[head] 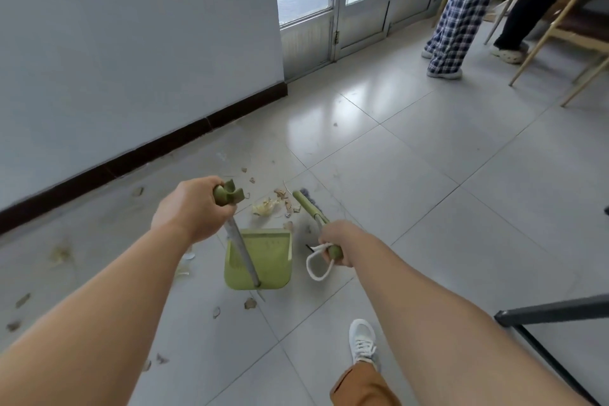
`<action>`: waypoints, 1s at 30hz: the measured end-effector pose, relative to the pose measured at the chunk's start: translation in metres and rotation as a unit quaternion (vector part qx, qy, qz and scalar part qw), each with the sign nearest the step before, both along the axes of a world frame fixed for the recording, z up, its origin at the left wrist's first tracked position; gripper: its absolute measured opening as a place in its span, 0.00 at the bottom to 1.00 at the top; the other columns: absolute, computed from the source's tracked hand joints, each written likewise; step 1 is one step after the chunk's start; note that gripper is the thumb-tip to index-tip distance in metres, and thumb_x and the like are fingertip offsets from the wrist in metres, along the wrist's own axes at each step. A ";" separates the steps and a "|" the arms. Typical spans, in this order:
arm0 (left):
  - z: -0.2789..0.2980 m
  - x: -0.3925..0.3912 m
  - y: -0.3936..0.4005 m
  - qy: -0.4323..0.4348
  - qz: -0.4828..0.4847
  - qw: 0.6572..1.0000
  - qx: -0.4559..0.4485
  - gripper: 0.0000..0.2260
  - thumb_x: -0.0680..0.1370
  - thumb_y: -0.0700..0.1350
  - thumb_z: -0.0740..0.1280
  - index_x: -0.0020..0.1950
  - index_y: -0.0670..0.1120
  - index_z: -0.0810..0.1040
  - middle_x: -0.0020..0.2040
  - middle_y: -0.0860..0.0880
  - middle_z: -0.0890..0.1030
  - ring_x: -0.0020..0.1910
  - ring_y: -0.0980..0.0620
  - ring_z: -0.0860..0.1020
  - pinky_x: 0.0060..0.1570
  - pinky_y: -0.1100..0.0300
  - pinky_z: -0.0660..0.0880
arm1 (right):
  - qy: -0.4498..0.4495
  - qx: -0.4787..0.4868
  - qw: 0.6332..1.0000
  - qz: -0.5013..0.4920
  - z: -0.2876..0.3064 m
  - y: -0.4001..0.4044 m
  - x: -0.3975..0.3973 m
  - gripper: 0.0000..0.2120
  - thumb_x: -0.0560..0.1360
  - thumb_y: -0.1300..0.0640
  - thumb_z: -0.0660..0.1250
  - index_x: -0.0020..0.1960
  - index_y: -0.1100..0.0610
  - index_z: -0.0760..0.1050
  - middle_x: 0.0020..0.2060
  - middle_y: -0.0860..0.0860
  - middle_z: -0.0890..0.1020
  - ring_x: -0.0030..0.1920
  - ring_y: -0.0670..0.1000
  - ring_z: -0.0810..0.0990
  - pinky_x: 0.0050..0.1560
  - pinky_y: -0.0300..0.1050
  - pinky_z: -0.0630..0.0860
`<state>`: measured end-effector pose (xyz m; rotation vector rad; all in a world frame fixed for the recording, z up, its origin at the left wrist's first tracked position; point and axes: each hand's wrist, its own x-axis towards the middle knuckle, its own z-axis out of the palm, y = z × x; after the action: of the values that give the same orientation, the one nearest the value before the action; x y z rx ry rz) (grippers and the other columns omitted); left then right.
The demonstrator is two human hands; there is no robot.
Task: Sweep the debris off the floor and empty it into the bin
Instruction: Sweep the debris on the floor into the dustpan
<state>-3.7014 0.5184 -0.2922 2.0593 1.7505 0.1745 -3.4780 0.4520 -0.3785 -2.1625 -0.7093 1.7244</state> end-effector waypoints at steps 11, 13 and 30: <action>0.002 -0.023 -0.005 -0.016 -0.015 1.000 -0.008 0.04 0.73 0.49 0.73 0.43 0.54 0.79 0.38 0.52 0.81 0.36 0.49 0.81 0.40 0.51 0.81 | -0.016 -0.044 0.976 -0.215 -0.009 -0.046 0.028 0.10 0.80 0.66 0.52 0.40 0.60 0.64 0.32 0.55 0.69 0.28 0.48 0.68 0.17 0.30 0.68; 0.000 -0.027 -0.007 -0.007 -0.013 1.000 -0.006 0.03 0.74 0.48 0.72 0.44 0.55 0.79 0.38 0.53 0.81 0.38 0.49 0.80 0.39 0.54 0.79 | 0.005 -0.060 0.964 -0.260 -0.014 -0.048 0.027 0.09 0.79 0.67 0.53 0.40 0.59 0.65 0.33 0.56 0.70 0.26 0.49 0.70 0.17 0.32 0.70; -0.006 -0.096 -0.027 0.023 0.052 0.998 -0.009 0.03 0.74 0.49 0.71 0.47 0.53 0.80 0.40 0.52 0.81 0.38 0.50 0.80 0.40 0.55 0.78 | 0.131 -0.062 0.967 -0.212 -0.031 0.025 -0.081 0.08 0.80 0.60 0.55 0.47 0.61 0.70 0.33 0.54 0.74 0.14 0.46 0.70 0.15 0.34 0.69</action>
<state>-3.7977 0.4914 -0.2986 1.9759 1.8827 0.1431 -3.5591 0.4773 -0.4094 -1.9252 -0.0634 1.7993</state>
